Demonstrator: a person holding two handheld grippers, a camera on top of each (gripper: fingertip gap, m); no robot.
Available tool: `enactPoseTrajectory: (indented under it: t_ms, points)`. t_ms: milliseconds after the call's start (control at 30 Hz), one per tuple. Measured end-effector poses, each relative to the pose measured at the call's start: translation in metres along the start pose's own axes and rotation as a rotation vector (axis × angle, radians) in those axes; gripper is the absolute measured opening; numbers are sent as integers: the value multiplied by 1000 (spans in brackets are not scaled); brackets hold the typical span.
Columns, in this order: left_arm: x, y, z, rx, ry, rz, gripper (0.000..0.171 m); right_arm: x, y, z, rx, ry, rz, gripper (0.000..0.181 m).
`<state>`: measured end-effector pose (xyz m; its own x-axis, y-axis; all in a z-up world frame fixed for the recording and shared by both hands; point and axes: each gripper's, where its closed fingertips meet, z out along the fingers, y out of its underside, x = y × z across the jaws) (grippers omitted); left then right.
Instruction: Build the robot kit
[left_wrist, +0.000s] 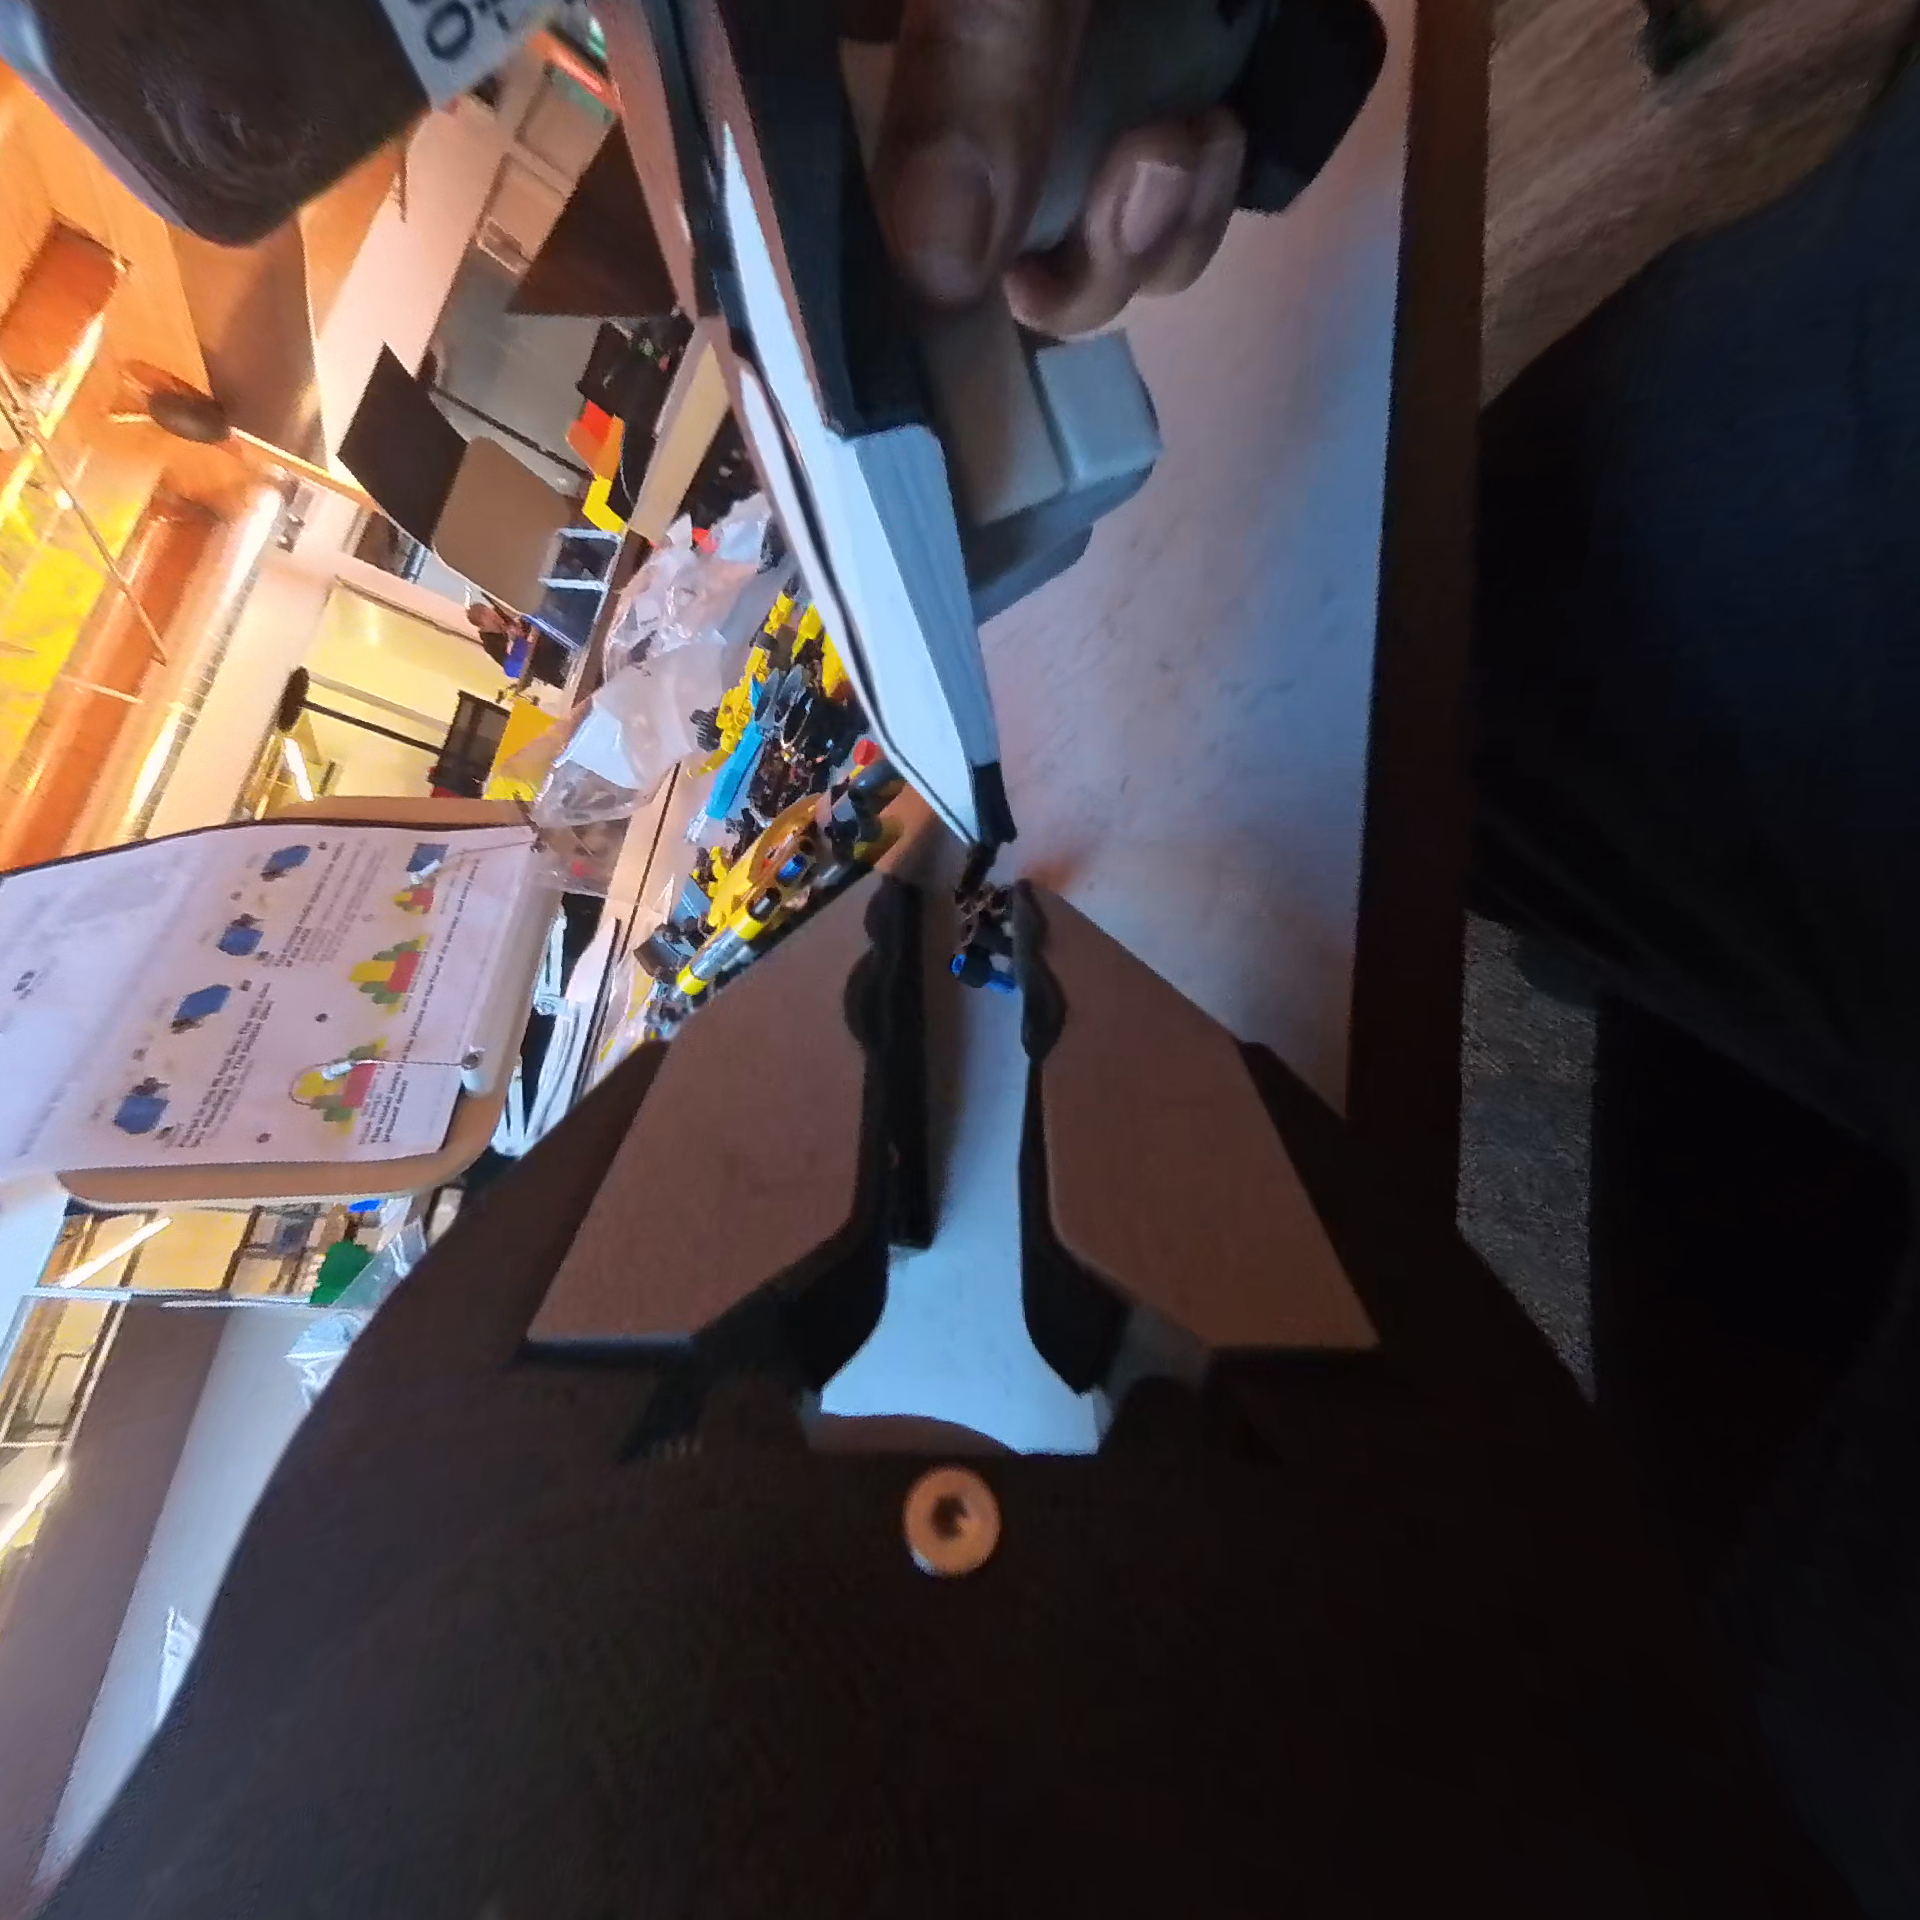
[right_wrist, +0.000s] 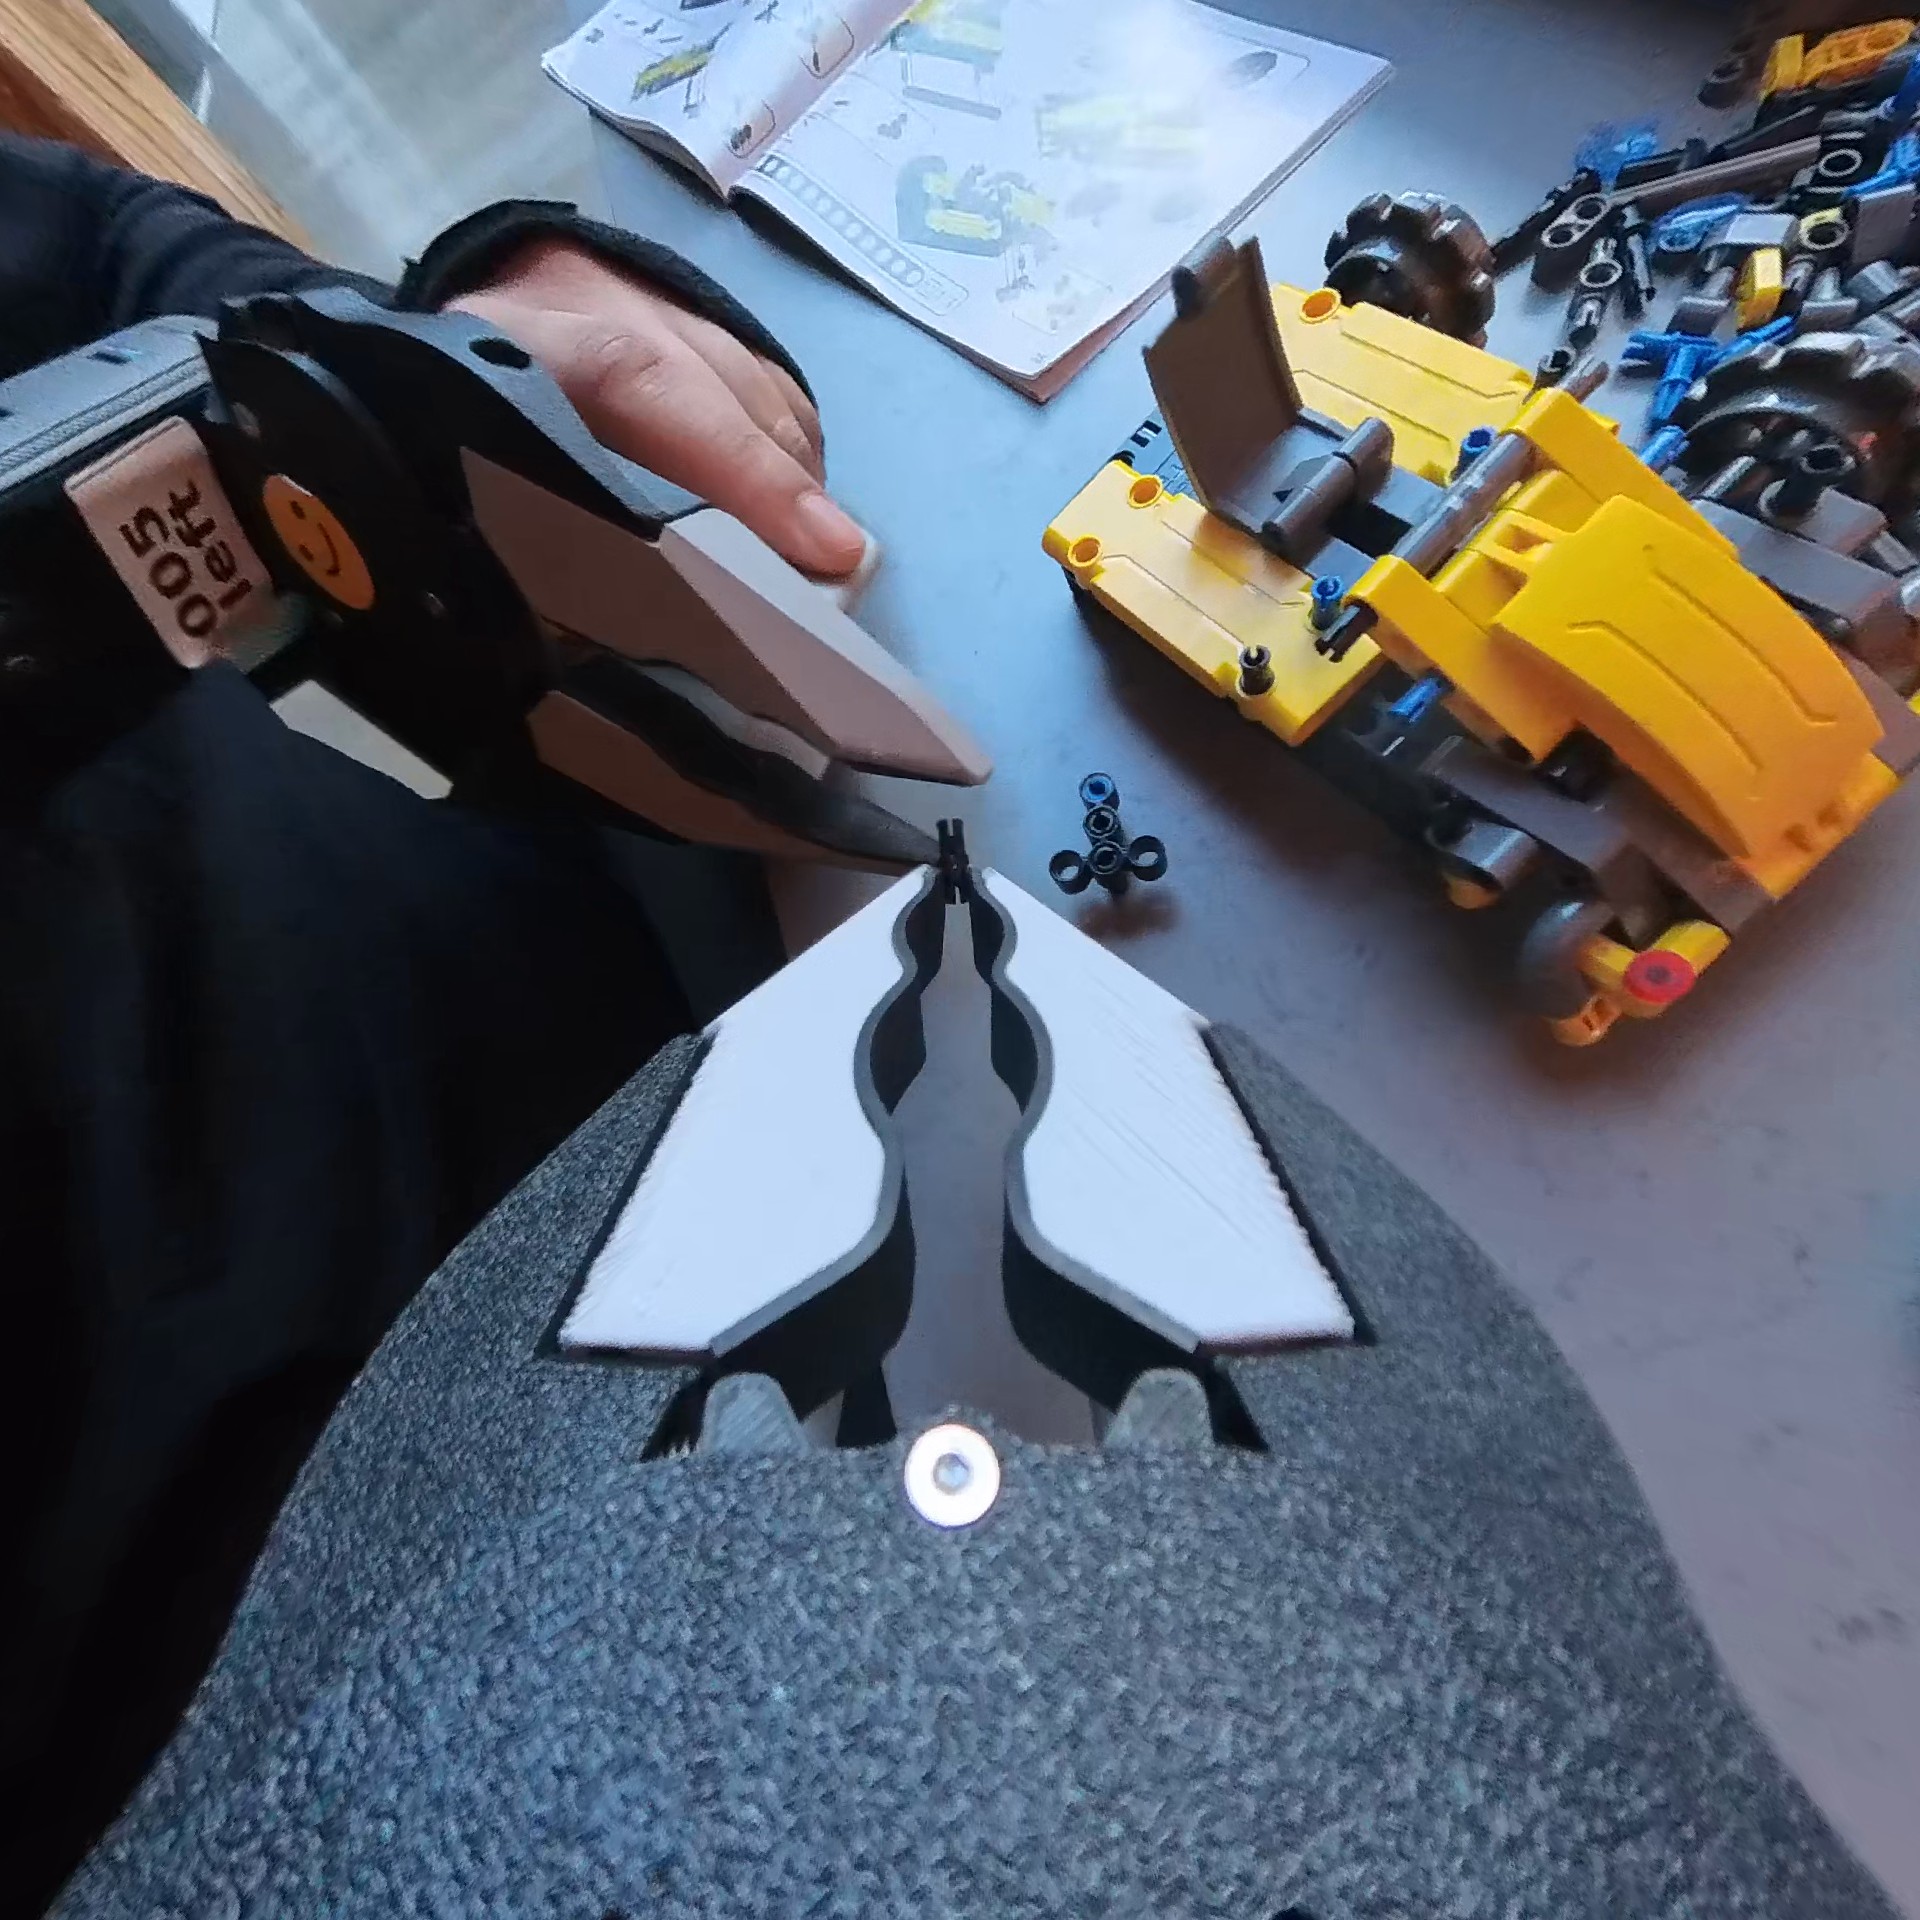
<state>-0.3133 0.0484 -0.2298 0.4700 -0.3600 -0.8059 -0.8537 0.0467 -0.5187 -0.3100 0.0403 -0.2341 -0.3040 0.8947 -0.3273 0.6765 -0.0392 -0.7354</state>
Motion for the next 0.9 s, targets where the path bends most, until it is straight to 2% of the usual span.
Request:
enactPoseTrajectory:
  t_ms: [200, 400, 533, 600, 700, 900]
  points:
    - [-1, -1, 1, 8, -11, 15, 2, -2, -4, 0, 16, -22, 19, 4]
    - [-1, 2, 2, -4, -13, 25, 2, -1, -8, 1, 34, -23, 26, 4]
    - [-16, -1, 0, 23, -49, -95, 1, 0, -23, -10, 142, -6, 14, 6]
    - [-27, -2, -3, 51, -76, -166, 1, 2, -31, -18, 211, 31, -12, 19]
    - [-39, -4, -9, 96, -115, -236, 1, -3, -43, -27, 303, 32, -32, 19]
    - [-42, -11, -13, 156, -125, -251, 1, -9, -51, -24, 332, 26, -56, 18]
